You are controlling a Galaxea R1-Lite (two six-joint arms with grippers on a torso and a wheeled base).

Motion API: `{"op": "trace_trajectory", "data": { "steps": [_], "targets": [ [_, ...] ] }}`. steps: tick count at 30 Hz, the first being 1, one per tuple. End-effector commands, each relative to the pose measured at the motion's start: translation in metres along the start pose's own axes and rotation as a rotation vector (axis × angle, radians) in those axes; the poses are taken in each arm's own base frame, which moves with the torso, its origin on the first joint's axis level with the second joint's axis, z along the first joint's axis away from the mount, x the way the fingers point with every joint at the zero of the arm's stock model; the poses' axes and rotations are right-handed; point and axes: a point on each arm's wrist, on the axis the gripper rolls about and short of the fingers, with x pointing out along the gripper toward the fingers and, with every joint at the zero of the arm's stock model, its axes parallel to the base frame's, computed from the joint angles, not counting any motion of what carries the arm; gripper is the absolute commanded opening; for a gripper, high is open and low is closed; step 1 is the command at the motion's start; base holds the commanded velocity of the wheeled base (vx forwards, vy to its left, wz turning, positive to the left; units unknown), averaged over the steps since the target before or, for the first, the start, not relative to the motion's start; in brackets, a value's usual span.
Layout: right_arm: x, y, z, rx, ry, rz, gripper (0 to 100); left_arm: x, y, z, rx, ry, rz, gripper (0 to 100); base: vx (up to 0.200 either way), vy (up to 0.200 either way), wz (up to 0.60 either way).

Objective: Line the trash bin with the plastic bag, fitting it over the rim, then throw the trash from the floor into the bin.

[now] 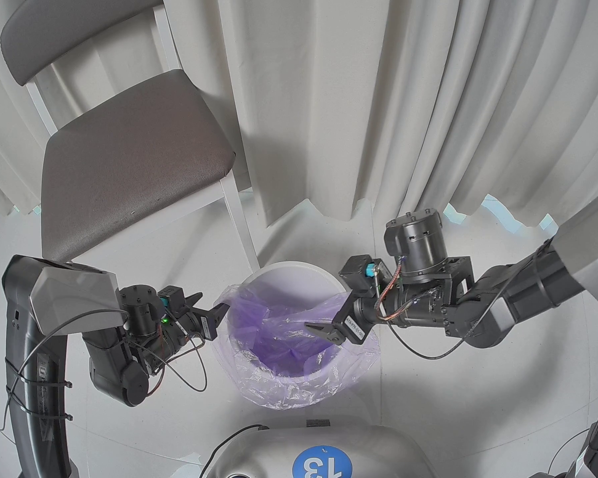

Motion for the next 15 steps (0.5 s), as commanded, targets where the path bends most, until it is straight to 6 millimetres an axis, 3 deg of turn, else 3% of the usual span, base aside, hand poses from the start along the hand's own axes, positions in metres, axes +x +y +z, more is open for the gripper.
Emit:
{"op": "trace_trajectory", "data": {
  "steps": [1, 8, 15],
  "targets": [
    [0.022, 0.006, -0.008, -0.026, 0.009, 0.060, 100, -0.008, 0.010, 0.011, -0.001, -0.035, 0.011, 100, 0.000, 0.000, 0.00],
    [0.039, 0.008, -0.021, -0.145, -0.006, 0.175, 100, -0.024, 0.022, 0.014, 0.018, -0.019, -0.025, 100, 0.000, 0.000, 0.00],
    [0.060, 0.008, -0.032, -0.148, 0.011, 0.185, 100, -0.031, 0.029, 0.010, 0.099, 0.003, -0.049, 100, 0.000, 0.000, 0.00]
  ]
}}
